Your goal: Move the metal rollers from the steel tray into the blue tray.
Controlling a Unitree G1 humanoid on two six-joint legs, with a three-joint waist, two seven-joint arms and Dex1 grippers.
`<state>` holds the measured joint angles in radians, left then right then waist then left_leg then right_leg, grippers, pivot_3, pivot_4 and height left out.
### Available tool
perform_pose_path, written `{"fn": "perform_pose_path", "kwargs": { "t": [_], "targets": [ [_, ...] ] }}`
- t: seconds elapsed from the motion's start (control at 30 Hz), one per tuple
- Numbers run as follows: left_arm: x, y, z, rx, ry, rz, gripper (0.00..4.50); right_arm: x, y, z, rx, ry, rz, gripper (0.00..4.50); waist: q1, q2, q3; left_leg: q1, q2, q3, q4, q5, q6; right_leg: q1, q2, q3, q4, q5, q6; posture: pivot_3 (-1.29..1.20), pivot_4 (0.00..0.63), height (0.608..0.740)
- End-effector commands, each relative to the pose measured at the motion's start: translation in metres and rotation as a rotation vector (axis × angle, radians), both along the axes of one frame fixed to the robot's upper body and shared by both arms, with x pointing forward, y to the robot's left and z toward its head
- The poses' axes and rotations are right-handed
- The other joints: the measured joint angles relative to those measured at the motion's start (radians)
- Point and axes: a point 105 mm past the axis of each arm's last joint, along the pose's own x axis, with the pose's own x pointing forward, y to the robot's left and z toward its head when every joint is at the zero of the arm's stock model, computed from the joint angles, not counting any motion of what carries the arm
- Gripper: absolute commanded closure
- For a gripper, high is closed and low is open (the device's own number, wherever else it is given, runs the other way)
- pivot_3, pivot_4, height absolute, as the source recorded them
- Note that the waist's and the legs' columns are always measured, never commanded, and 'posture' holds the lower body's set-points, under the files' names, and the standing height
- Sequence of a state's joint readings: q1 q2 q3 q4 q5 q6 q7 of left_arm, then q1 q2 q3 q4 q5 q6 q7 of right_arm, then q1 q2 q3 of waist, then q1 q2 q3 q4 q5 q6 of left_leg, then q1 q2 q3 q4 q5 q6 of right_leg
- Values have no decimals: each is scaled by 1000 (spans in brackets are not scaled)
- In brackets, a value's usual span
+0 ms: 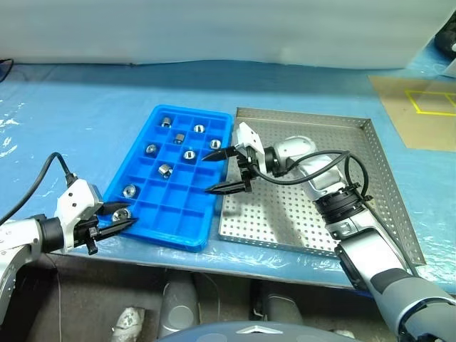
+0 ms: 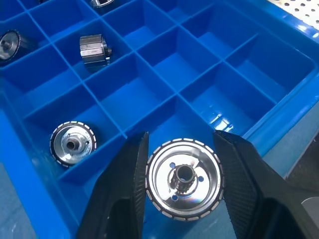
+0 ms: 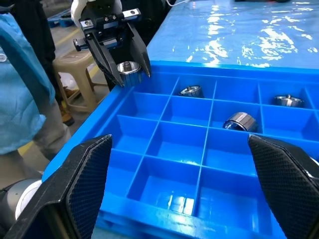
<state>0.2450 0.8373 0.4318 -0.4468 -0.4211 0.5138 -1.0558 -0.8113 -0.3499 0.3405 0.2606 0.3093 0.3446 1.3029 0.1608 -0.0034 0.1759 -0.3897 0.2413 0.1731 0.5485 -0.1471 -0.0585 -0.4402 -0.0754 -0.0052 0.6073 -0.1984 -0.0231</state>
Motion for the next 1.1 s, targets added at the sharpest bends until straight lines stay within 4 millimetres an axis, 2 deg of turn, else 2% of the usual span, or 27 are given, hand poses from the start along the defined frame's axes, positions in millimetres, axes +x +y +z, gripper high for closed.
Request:
{"fn": "perform_pose_path", "kwargs": {
  "t": [0.03, 0.2, 0.4, 0.6, 0.63, 0.73, 0.97, 1.1],
  "targets": [
    [3, -8, 8, -6, -50, -14, 2763, 1, 0, 11, 13, -45, 14, 0, 1, 0, 0, 0, 0, 0, 0, 0, 0, 0, 0, 0, 0, 0, 0, 311, 150, 740],
    [14, -18, 3, -23, -59, -31, 2763, 2, -6, 11, 2, -52, -9, 0, -1, 0, 0, 0, 0, 0, 0, 0, -1, 0, 0, 0, 0, 0, 0, 286, 150, 740],
    [15, -21, -9, -18, -11, -64, 2763, 2, -12, 10, -3, -51, -37, 0, -9, 0, 0, 0, 0, 0, 0, 1, -1, -1, 1, 1, 0, 0, 0, 250, 150, 740],
    [28, -15, -9, 15, -44, -35, 848, 2, -17, 9, -5, -49, -60, 0, -9, 0, 0, 1, 0, 0, 0, 1, -2, 0, 1, 1, 1, 0, 0, 235, 150, 740],
    [30, -15, -8, 18, -52, -34, 848, 2, -17, 9, -5, -49, -63, 0, -9, 0, 0, 1, 0, 0, 1, 1, -2, 0, 1, 1, 2, 0, 0, 235, 150, 740],
    [38, -22, 3, 11, -103, -49, 848, 2, -17, 10, -3, -49, -68, 0, -9, -1, 0, 2, 0, 0, 1, 1, -2, 1, 1, 1, 2, 0, 0, 226, 150, 740],
    [58, -56, 46, -113, -236, -136, 848, 3, -25, 10, -5, -49, -109, 0, -10, -1, 0, 2, 0, 0, 3, 1, -2, 1, 1, 1, 4, 0, -1, 178, 150, 740],
    [72, -77, 56, -156, -251, -227, 848, 6, -35, 12, -8, -59, -164, 0, -12, -1, 0, 3, 0, 0, 5, 2, -2, 1, 1, 2, 8, 0, -1, 107, 150, 740]
  ]
}}
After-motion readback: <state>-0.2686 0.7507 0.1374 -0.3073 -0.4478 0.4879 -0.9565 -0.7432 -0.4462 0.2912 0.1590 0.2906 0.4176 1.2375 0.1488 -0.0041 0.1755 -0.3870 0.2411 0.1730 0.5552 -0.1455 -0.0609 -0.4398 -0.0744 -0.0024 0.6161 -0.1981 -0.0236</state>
